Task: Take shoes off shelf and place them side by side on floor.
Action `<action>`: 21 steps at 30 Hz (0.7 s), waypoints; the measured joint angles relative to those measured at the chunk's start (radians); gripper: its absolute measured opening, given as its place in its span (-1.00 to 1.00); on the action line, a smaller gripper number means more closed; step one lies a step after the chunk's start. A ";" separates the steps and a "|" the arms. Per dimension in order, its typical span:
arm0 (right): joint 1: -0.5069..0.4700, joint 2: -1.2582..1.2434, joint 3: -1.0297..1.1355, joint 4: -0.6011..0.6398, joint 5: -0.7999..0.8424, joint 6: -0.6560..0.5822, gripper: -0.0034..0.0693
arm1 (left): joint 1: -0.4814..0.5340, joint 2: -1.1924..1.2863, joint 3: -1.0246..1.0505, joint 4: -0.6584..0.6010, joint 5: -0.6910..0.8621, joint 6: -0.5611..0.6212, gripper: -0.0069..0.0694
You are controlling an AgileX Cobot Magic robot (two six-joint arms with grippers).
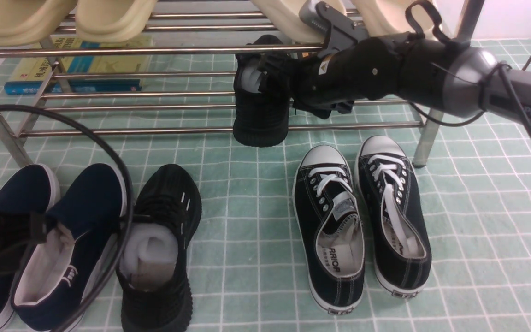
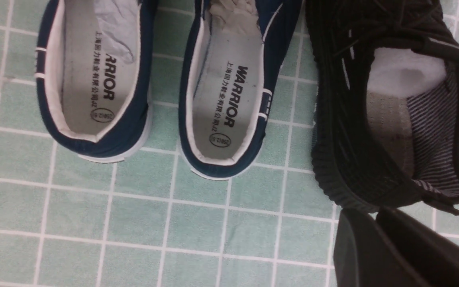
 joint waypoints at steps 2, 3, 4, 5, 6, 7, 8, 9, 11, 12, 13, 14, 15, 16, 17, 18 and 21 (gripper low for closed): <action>0.000 0.003 -0.001 -0.011 0.001 0.000 0.39 | 0.000 0.000 0.000 0.003 0.000 0.000 -0.60; 0.000 0.004 -0.001 -0.017 0.001 0.000 0.30 | 0.000 0.000 0.000 0.007 0.000 0.000 -0.60; 0.000 0.004 -0.001 -0.018 0.002 0.000 0.25 | 0.000 0.000 0.000 0.008 0.000 0.000 -0.60; 0.000 0.004 -0.002 -0.023 0.006 0.000 0.04 | 0.000 0.000 0.000 0.009 0.000 0.000 -0.59; 0.000 0.004 -0.002 -0.026 0.008 0.000 -0.15 | 0.000 0.000 0.000 0.009 0.000 0.000 -0.59; 0.000 0.002 -0.002 -0.027 0.012 -0.009 -0.40 | 0.000 0.000 0.000 0.009 0.000 0.000 -0.59; 0.000 0.000 -0.002 -0.027 0.017 -0.018 -0.57 | 0.000 0.000 0.000 0.009 0.000 0.000 -0.58; 0.000 -0.002 -0.002 -0.027 0.019 -0.019 -0.61 | 0.000 0.000 0.000 0.010 0.000 0.000 -0.58; 0.000 -0.022 -0.002 -0.027 0.054 -0.046 -0.87 | 0.000 0.000 0.000 0.010 0.000 0.000 -0.57; 0.000 -0.033 -0.002 -0.030 0.074 -0.054 -0.89 | 0.000 0.000 0.000 0.011 0.000 0.000 -0.57; 0.000 -0.045 -0.001 -0.030 0.112 -0.063 -0.89 | 0.000 0.000 0.000 0.013 0.000 0.000 -0.57; 0.000 -0.073 -0.001 -0.032 0.170 -0.075 -0.89 | 0.000 0.000 0.000 0.021 0.000 0.000 -0.56; 0.000 -0.089 0.000 -0.032 0.193 -0.080 -0.89 | 0.000 0.000 0.000 0.025 0.000 0.000 -0.56; 0.000 -0.094 0.000 -0.033 0.208 -0.084 -0.89 | 0.000 0.000 0.000 0.027 0.000 0.000 -0.56; 0.000 -0.132 0.000 -0.033 0.273 -0.098 -0.89 | 0.000 0.000 0.000 0.038 0.001 0.000 -0.55; 0.000 -0.152 0.000 -0.032 0.307 -0.107 -0.89 | 0.000 0.000 0.000 0.044 0.001 0.000 -0.54; 0.000 -0.214 0.000 -0.023 0.409 -0.129 -0.89 | 0.000 0.000 0.000 0.050 0.001 0.000 -0.54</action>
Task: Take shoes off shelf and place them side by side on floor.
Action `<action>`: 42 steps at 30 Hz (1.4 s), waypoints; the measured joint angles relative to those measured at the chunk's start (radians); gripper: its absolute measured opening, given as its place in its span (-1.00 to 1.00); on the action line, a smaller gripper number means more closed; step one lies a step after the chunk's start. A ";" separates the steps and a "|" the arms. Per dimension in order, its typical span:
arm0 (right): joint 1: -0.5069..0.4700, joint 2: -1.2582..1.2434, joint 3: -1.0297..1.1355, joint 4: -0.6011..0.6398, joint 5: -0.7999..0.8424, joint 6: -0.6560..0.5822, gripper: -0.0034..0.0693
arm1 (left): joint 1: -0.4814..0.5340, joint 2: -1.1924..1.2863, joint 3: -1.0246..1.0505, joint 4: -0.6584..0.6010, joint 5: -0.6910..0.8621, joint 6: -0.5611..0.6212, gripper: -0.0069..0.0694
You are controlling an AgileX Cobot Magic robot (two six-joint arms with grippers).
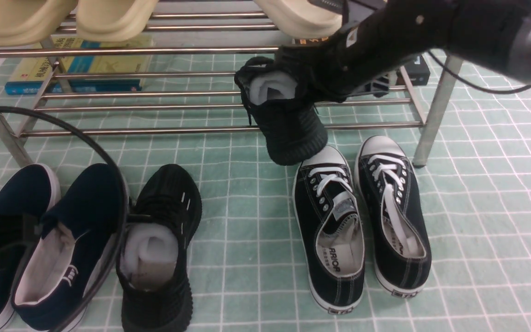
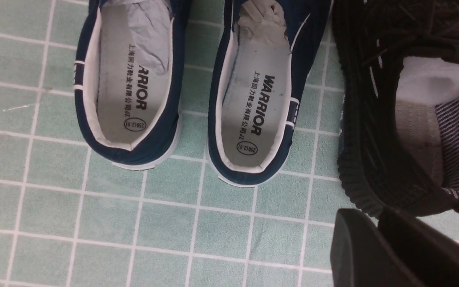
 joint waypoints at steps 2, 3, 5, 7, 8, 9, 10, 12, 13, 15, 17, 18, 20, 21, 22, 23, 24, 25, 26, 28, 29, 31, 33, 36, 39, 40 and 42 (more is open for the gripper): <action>0.005 -0.060 0.000 0.004 0.125 -0.040 -0.89 | 0.000 0.000 0.000 0.000 0.001 0.000 -0.53; 0.009 -0.080 0.001 0.004 0.167 -0.054 -0.89 | 0.000 0.000 0.000 0.000 0.000 0.000 -0.52; 0.033 -0.119 0.014 0.003 0.232 -0.079 -0.89 | 0.000 0.000 0.000 0.001 0.001 0.000 -0.51; 0.049 -0.138 0.027 0.000 0.250 -0.086 -0.89 | 0.000 0.000 0.000 0.001 0.001 0.000 -0.50; 0.077 -0.166 0.049 0.000 0.263 -0.088 -0.89 | 0.000 0.000 0.000 0.001 0.001 0.000 -0.50; 0.103 -0.180 0.067 0.000 0.264 -0.087 -0.88 | 0.000 0.000 0.000 0.001 0.001 0.000 -0.49; 0.122 -0.190 0.083 0.000 0.263 -0.082 -0.88 | 0.000 0.000 0.000 0.001 0.001 0.000 -0.49; 0.165 -0.200 0.110 0.001 0.245 -0.061 -0.88 | 0.000 0.000 0.000 0.001 0.001 0.000 -0.49; 0.185 -0.200 0.124 0.002 0.228 -0.050 -0.88 | 0.000 0.000 0.000 0.001 0.002 0.000 -0.49; 0.211 -0.200 0.149 0.004 0.186 -0.017 -0.88 | 0.000 0.000 0.000 0.002 0.002 0.000 -0.48; 0.238 -0.195 0.178 0.001 0.137 0.027 -0.88 | 0.000 0.000 0.000 0.001 0.002 0.000 -0.48; 0.245 -0.195 0.185 -0.002 0.119 0.046 -0.87 | 0.000 0.000 0.000 0.001 0.002 0.000 -0.47; 0.254 -0.193 0.193 -0.011 0.094 0.078 -0.87 | 0.000 0.000 0.000 0.001 0.002 0.000 -0.47; 0.258 -0.194 0.198 -0.027 0.074 0.115 -0.87 | 0.000 0.000 0.000 0.001 0.002 0.000 -0.46; 0.261 -0.191 0.198 -0.041 0.063 0.146 -0.87 | 0.000 0.000 0.000 0.001 0.002 0.000 -0.46; 0.261 -0.190 0.198 -0.054 0.057 0.165 -0.87 | 0.000 0.000 0.000 0.001 0.002 0.000 -0.45; 0.261 -0.189 0.198 -0.067 0.055 0.190 -0.87 | 0.000 0.000 0.000 0.001 0.002 0.000 -0.45; 0.261 -0.187 0.198 -0.079 0.055 0.201 -0.87 | 0.000 0.000 0.000 0.001 0.002 0.000 -0.45; 0.261 -0.185 0.198 -0.098 0.054 0.226 -0.87 | 0.000 0.000 0.000 0.001 0.003 0.000 -0.45; 0.261 -0.183 0.200 -0.145 0.054 0.297 -0.87 | 0.000 0.000 0.000 0.001 0.007 0.000 -0.44; 0.261 -0.182 0.200 -0.153 0.055 0.303 -0.87 | 0.000 0.000 0.000 0.001 0.008 0.000 -0.44; 0.261 -0.174 0.200 -0.185 0.055 0.375 -0.87 | 0.000 0.000 0.000 0.001 0.011 0.000 -0.44; 0.261 -0.154 0.200 -0.205 0.056 0.436 -0.87 | 0.000 0.000 0.000 0.001 0.012 0.000 -0.44; 0.268 -0.120 0.200 -0.214 0.054 0.481 -0.87 | 0.000 0.000 0.000 0.001 0.013 0.000 -0.44; 0.282 -0.081 0.200 -0.219 0.049 0.525 -0.86 | 0.000 0.000 0.000 0.001 0.013 0.000 -0.44; 0.291 -0.061 0.200 -0.219 0.046 0.544 -0.86 | 0.000 0.000 0.000 0.001 0.014 0.000 -0.44; 0.303 -0.037 0.200 -0.218 0.042 0.569 -0.86 | 0.000 0.000 0.000 0.005 0.014 0.000 -0.43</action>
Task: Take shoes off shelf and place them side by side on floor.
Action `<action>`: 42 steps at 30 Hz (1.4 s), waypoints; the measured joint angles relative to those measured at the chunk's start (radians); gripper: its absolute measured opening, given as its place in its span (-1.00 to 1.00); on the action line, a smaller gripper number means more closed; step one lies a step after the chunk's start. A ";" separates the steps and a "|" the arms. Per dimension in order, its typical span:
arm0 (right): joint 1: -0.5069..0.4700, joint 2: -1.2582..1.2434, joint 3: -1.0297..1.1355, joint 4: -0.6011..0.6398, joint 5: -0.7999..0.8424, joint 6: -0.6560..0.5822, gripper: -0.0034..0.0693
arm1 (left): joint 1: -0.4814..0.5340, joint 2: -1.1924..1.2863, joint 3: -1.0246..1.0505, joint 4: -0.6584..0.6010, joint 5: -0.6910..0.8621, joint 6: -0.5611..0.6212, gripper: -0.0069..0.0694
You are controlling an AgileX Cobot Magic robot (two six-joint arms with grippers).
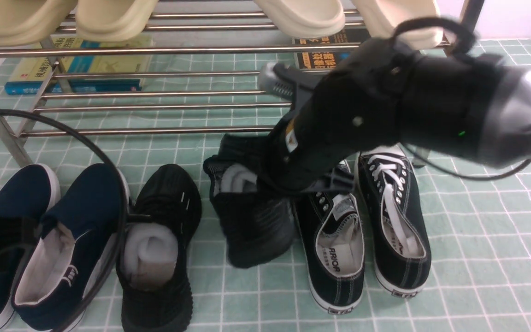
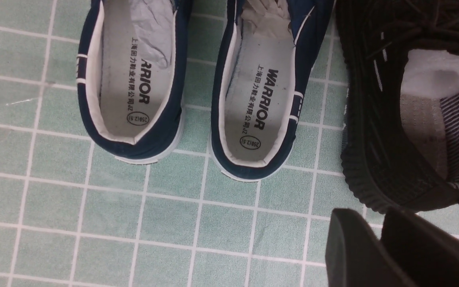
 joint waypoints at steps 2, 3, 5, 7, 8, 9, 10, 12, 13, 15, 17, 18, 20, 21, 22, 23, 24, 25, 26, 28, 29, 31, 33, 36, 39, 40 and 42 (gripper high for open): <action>0.014 0.022 0.000 0.003 -0.002 0.022 -0.86 | 0.000 0.000 0.000 0.000 0.001 0.000 -0.42; 0.021 0.033 0.000 0.005 -0.002 0.028 -0.85 | 0.000 0.000 0.000 0.000 0.001 0.000 -0.42; 0.034 0.047 0.000 0.008 -0.002 0.035 -0.85 | 0.000 0.000 0.000 0.000 0.002 0.000 -0.41; 0.044 0.055 0.000 0.013 0.001 0.039 -0.84 | 0.000 0.000 0.000 0.000 0.002 0.000 -0.40; 0.047 0.056 0.000 0.013 0.009 0.039 -0.83 | 0.000 0.000 0.000 0.000 0.002 0.000 -0.40; 0.047 0.056 0.000 0.013 0.011 0.039 -0.83 | 0.000 0.000 0.000 0.000 0.002 0.000 -0.40; 0.048 0.056 0.000 0.013 0.036 0.039 -0.82 | 0.000 0.000 0.000 0.004 0.003 0.000 -0.40; 0.048 0.056 0.000 0.019 0.093 0.038 -0.77 | 0.000 0.000 0.000 0.009 0.003 0.000 -0.40; 0.048 0.056 0.000 0.013 0.117 0.035 -0.75 | 0.000 0.000 0.000 0.012 0.003 0.000 -0.40; 0.048 0.056 0.000 0.013 0.148 0.021 -0.70 | 0.000 0.000 0.000 0.014 0.003 0.000 -0.40; 0.048 0.056 -0.001 0.020 0.185 -0.010 -0.59 | 0.000 0.000 0.000 0.015 0.003 0.000 -0.40; 0.048 0.055 -0.001 0.043 0.207 -0.048 -0.44 | 0.000 0.000 0.000 0.016 0.003 0.000 -0.39; 0.048 0.053 -0.003 0.063 0.219 -0.078 -0.31 | 0.000 0.000 0.000 0.017 0.003 0.000 -0.39; 0.048 0.050 -0.013 0.084 0.239 -0.122 -0.18 | 0.000 0.000 0.000 0.017 0.003 0.000 -0.39; 0.048 0.048 -0.025 0.100 0.255 -0.162 -0.08 | 0.000 0.000 0.000 0.019 0.004 0.000 -0.38; 0.048 0.043 -0.038 0.113 0.273 -0.196 0.01 | 0.000 0.000 0.000 0.019 0.006 0.000 -0.38; 0.048 0.036 -0.060 0.127 0.308 -0.249 0.08 | 0.000 0.000 0.000 0.019 0.009 0.000 -0.37; 0.048 0.026 -0.083 0.138 0.336 -0.285 0.13 | 0.000 0.000 0.000 0.019 0.010 0.000 -0.37; 0.048 0.012 -0.108 0.141 0.381 -0.336 0.16 | 0.000 0.000 0.000 0.019 0.012 0.000 -0.37; 0.046 -0.016 -0.166 0.137 0.450 -0.412 0.18 | 0.000 0.000 0.000 0.019 0.013 0.000 -0.37; 0.043 -0.032 -0.189 0.127 0.464 -0.440 0.16 | 0.000 0.000 0.000 0.019 0.014 0.000 -0.37; 0.030 -0.077 -0.226 0.108 0.474 -0.525 0.09 | 0.000 0.000 0.000 0.019 0.015 0.000 -0.36; 0.024 -0.111 -0.232 0.100 0.478 -0.559 0.01 | 0.000 0.000 0.000 0.019 0.018 0.000 -0.35; 0.008 -0.200 -0.234 0.084 0.491 -0.634 -0.22 | 0.000 0.000 0.000 0.022 0.023 -0.001 -0.35; 0.006 -0.333 -0.221 0.078 0.501 -0.719 -0.62 | 0.000 0.000 0.000 0.022 0.027 -0.001 -0.35; 0.006 -0.367 -0.213 0.078 0.501 -0.735 -0.71 | 0.000 0.000 0.000 0.022 0.027 -0.001 -0.35; 0.006 -0.431 -0.194 0.079 0.504 -0.760 -0.85 | 0.000 0.000 0.000 0.022 0.030 -0.001 -0.35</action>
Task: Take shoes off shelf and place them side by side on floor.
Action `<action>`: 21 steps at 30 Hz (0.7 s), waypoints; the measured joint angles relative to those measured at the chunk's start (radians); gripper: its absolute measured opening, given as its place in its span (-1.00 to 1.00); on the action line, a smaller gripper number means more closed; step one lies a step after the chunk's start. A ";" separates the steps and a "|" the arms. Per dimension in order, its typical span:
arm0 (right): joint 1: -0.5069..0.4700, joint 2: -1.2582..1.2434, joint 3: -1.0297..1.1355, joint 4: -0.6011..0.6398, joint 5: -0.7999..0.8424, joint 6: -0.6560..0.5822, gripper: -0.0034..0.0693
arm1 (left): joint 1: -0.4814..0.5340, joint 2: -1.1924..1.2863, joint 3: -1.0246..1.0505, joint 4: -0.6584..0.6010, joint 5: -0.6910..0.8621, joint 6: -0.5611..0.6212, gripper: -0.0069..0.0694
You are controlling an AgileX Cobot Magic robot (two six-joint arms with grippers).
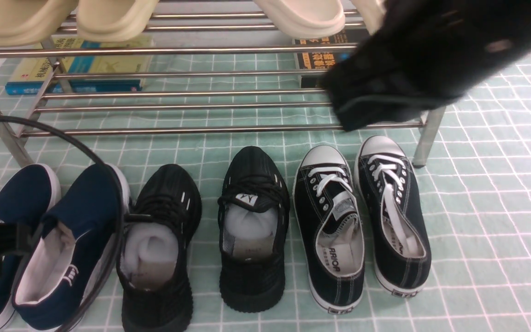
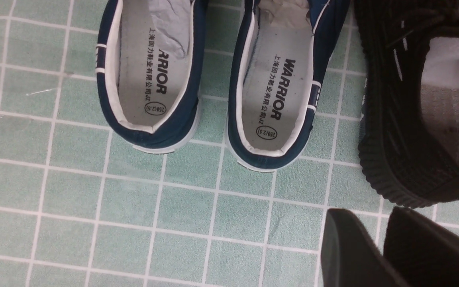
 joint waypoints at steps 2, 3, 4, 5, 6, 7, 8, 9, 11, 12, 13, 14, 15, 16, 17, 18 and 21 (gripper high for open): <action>0.000 -0.116 0.059 -0.001 0.001 -0.028 -0.94 | 0.000 0.000 0.000 0.000 0.001 0.000 -0.35; 0.000 -0.178 0.091 -0.003 0.005 -0.042 -0.95 | 0.000 0.000 0.000 0.000 0.001 0.000 -0.35; 0.000 -0.240 0.136 -0.007 0.005 -0.056 -0.95 | 0.000 0.000 0.000 0.000 0.002 0.000 -0.35; 0.000 -0.293 0.180 -0.009 0.005 -0.068 -0.95 | 0.000 0.000 0.000 0.000 0.003 0.000 -0.35; 0.000 -0.304 0.200 -0.009 0.006 -0.075 -0.95 | 0.000 0.000 0.000 0.000 0.003 0.000 -0.35; 0.000 -0.391 0.278 -0.014 0.005 -0.100 -0.95 | 0.000 0.000 0.000 0.000 0.004 0.000 -0.35; 0.000 -0.444 0.342 -0.015 -0.009 -0.114 -0.95 | 0.000 0.000 0.000 0.000 0.005 0.000 -0.35; 0.000 -0.486 0.413 -0.017 -0.046 -0.131 -0.95 | 0.000 0.000 0.000 0.000 0.005 0.000 -0.35; 0.000 -0.567 0.535 -0.018 -0.143 -0.159 -0.95 | 0.000 0.000 0.000 0.000 0.005 0.000 -0.35; 0.000 -0.613 0.615 -0.018 -0.218 -0.175 -0.95 | 0.000 0.000 0.000 0.000 0.005 0.000 -0.35; 0.000 -0.655 0.695 -0.020 -0.298 -0.191 -0.95 | 0.000 0.000 0.000 0.000 0.005 0.000 -0.35; 0.000 -0.697 0.772 -0.020 -0.377 -0.202 -0.95 | 0.000 0.000 0.000 0.000 0.005 0.000 -0.35; 0.000 -0.703 0.787 -0.020 -0.393 -0.204 -0.95 | 0.000 0.000 0.000 0.000 0.005 0.000 -0.35; 0.000 -0.740 0.884 -0.020 -0.494 -0.213 -0.95 | 0.000 0.000 0.000 0.005 0.005 0.000 -0.36; 0.000 -0.760 0.943 -0.020 -0.557 -0.216 -0.95 | 0.000 0.000 0.000 0.012 0.005 0.000 -0.37; 0.000 -0.776 0.993 -0.019 -0.611 -0.218 -0.95 | 0.000 0.000 0.000 0.023 0.005 0.000 -0.40; 0.000 -0.806 1.096 -0.017 -0.740 -0.220 -0.95 | 0.000 0.000 0.000 0.071 0.019 0.000 -0.59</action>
